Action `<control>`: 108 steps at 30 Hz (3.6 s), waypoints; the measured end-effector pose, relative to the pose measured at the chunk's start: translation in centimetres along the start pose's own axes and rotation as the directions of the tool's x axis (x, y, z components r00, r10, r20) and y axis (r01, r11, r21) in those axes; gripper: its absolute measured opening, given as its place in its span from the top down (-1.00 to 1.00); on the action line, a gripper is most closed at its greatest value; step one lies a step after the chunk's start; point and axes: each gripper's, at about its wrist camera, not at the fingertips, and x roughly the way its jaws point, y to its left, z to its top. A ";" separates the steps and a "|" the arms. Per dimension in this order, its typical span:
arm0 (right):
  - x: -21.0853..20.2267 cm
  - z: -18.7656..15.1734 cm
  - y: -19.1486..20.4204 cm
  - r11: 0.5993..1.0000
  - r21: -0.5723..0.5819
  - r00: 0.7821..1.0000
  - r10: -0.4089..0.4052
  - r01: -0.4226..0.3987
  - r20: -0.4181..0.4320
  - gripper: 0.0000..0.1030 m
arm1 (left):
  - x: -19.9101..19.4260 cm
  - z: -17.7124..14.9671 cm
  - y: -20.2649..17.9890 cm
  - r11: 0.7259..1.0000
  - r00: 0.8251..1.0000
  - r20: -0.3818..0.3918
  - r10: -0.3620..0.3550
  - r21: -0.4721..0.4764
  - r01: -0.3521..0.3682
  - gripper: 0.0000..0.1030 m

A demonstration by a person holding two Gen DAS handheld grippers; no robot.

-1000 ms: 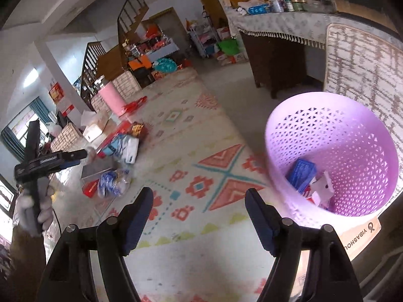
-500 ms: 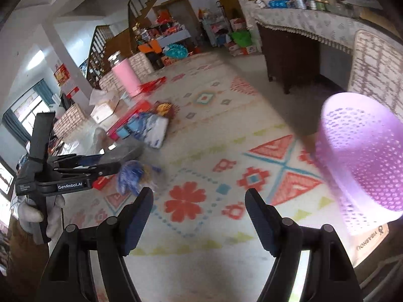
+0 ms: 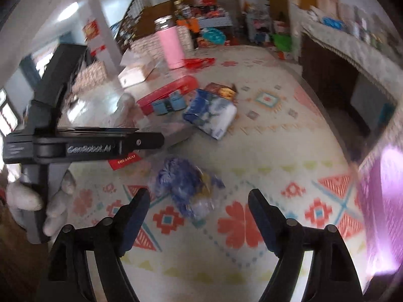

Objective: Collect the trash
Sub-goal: 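Grasp the grey packet with the left gripper while the right grasps the blue plastic bag, then lift the grey packet with the left gripper while the right lifts the bag toward the basket, then lower both held items into the purple basket and open the grippers, then move the left gripper to the red SHUANGXI box while the right returns to the table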

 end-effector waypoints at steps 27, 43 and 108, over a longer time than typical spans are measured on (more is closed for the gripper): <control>2.4 -0.4 2.4 0.998 -0.058 1.000 -0.014 0.014 -0.008 0.06 | -4.7 0.1 3.0 0.999 0.981 0.192 0.023 -0.048 -0.014 -0.04; -4.3 -4.9 -2.4 0.997 0.080 0.997 -0.015 0.009 0.071 0.05 | 0.4 -1.8 0.8 0.985 0.986 0.040 0.162 0.059 -0.164 0.05; -12.4 -6.6 -15.7 0.930 0.366 0.969 -0.063 -0.031 0.241 -0.62 | -6.1 -1.3 -10.2 0.998 0.988 0.153 -0.011 -0.063 0.021 -0.58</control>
